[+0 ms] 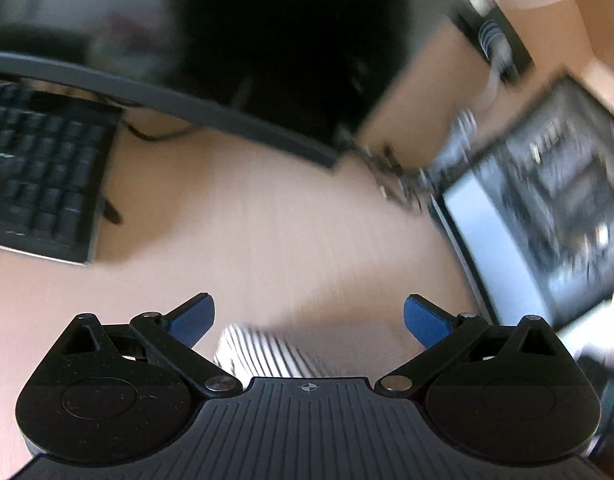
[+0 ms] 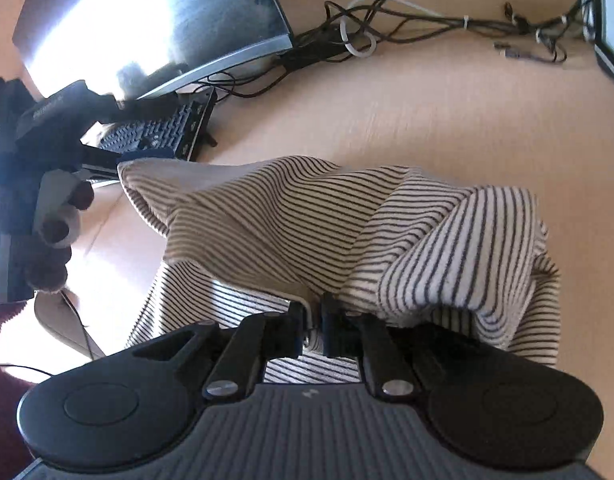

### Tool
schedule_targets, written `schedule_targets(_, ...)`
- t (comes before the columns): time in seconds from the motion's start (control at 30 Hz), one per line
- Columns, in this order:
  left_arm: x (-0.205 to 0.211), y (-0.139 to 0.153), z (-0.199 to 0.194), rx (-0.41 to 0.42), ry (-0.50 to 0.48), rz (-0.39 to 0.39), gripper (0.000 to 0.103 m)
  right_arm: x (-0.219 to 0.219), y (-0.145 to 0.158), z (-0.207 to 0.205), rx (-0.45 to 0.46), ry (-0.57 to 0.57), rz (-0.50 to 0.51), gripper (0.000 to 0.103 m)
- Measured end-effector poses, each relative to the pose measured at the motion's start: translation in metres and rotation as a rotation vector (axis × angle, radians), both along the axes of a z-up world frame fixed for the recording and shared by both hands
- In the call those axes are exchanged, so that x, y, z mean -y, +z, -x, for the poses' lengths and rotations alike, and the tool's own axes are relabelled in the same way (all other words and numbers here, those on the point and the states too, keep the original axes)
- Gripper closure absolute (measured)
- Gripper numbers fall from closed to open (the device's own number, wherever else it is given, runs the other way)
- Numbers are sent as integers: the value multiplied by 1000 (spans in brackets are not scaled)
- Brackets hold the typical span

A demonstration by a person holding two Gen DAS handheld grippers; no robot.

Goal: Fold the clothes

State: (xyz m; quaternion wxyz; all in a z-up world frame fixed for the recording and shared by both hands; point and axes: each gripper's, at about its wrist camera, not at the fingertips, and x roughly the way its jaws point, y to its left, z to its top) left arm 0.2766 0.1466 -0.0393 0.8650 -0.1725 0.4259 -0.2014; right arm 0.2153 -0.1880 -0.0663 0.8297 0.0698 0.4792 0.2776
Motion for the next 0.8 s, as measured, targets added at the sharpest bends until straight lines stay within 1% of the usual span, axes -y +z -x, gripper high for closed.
schedule_targets(0.03, 6, -4, 2, -2, -35, -37, 22, 1, 3, 3, 10, 1, 22, 95)
schedule_targets(0.1, 16, -10, 8, -4, -71, -137, 29, 3, 17, 9, 52, 2, 65, 90)
schedule_targets(0.13, 17, -13, 9, -19, -78, -147, 33, 4, 24, 13, 74, 3, 87, 89)
schedule_targets(0.17, 17, -17, 11, -36, -81, -136, 34, 8, 38, 16, 102, 9, 78, 89)
schedule_targets(0.23, 16, -21, 15, -46, -86, -134, 34, 18, 67, 16, 177, -14, 53, 78)
schedule_targets(0.27, 17, -22, 17, -43, -91, -142, 34, 23, 79, 14, 226, -52, 64, 64)
schedule_targets(0.3, 18, -23, 19, -42, -94, -148, 34, 27, 91, 12, 276, -91, 76, 53)
schedule_targets(0.4, 19, -26, 20, -55, -94, -152, 32, 31, 87, 1, 336, -195, 169, 51)
schedule_targets(0.47, 18, -27, 21, -70, -95, -149, 31, 28, 65, -3, 272, -205, 257, 51)
schedule_targets(0.53, 19, -30, 24, -87, -98, -151, 30, 25, 39, 2, 201, -190, 345, 51)
schedule_targets(0.57, 20, -31, 25, -94, -101, -155, 29, 28, 27, 8, 168, -194, 358, 50)
schedule_targets(0.6, 22, -33, 25, -97, -103, -156, 28, 31, 21, 12, 133, -208, 344, 48)
schedule_targets(0.67, 23, -34, 26, -99, -103, -150, 26, 39, 12, 13, 74, -251, 276, 48)
schedule_targets(0.8, 24, -37, 19, -100, -94, -131, 24, 45, 5, 5, 39, -251, 199, 48)
